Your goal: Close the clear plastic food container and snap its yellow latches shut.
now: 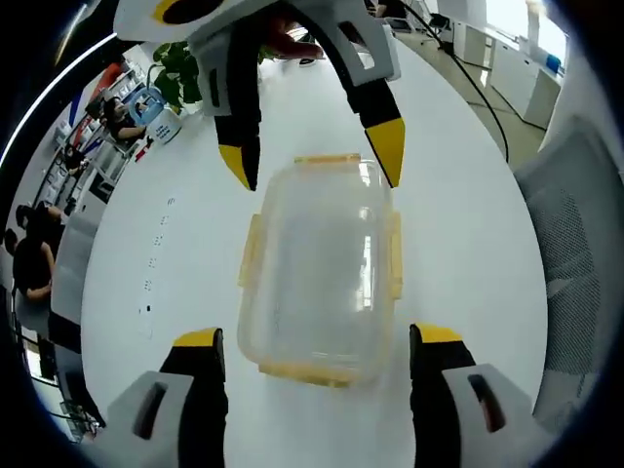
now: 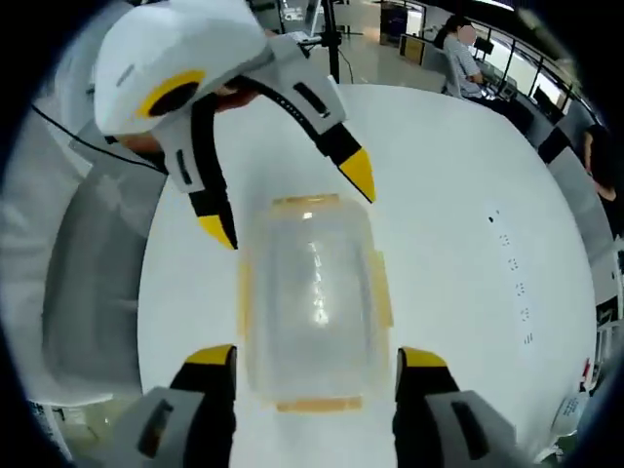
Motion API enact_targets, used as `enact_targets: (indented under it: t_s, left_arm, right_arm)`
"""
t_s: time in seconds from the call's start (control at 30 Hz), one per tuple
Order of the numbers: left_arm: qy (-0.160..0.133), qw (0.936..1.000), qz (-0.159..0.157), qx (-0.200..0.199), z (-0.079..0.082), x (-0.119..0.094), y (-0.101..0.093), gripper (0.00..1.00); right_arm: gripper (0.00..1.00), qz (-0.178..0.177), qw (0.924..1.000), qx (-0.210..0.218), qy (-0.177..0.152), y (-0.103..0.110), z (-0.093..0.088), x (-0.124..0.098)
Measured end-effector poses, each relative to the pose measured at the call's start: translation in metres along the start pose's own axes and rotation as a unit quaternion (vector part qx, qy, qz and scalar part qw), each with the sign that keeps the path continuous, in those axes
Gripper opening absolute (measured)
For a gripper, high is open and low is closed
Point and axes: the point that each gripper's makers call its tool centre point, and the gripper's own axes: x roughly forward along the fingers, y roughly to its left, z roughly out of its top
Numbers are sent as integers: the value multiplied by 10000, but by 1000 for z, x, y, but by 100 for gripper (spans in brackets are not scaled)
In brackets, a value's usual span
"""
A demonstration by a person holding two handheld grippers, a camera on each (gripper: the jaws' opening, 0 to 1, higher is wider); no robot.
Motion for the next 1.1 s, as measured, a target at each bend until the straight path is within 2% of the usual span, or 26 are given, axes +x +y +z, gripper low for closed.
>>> enact_targets:
  t_s: [0.13,0.43,0.67,0.83,1.1]
  left_arm:
    - [79,9998,-78,151,-3,5,-1,78]
    - [250,9995,-66,180,-7,17,3,79]
    - [402,9989,-126,219,-11,28,0,81]
    - [489,9982,-154,325,-15,33,-2,81]
    - [455,9986,-130,239,-14,32,-1,79]
  right_arm:
    - [70,-109,9999,-71,1,2,-5,2]
    - [69,-232,9995,-162,113,2,-13,12]
    - [74,-363,9987,-297,177,2,-14,23]
    - [70,-474,9981,-346,211,-3,-14,24]
    - [70,-497,9979,-352,199,-3,-14,24]
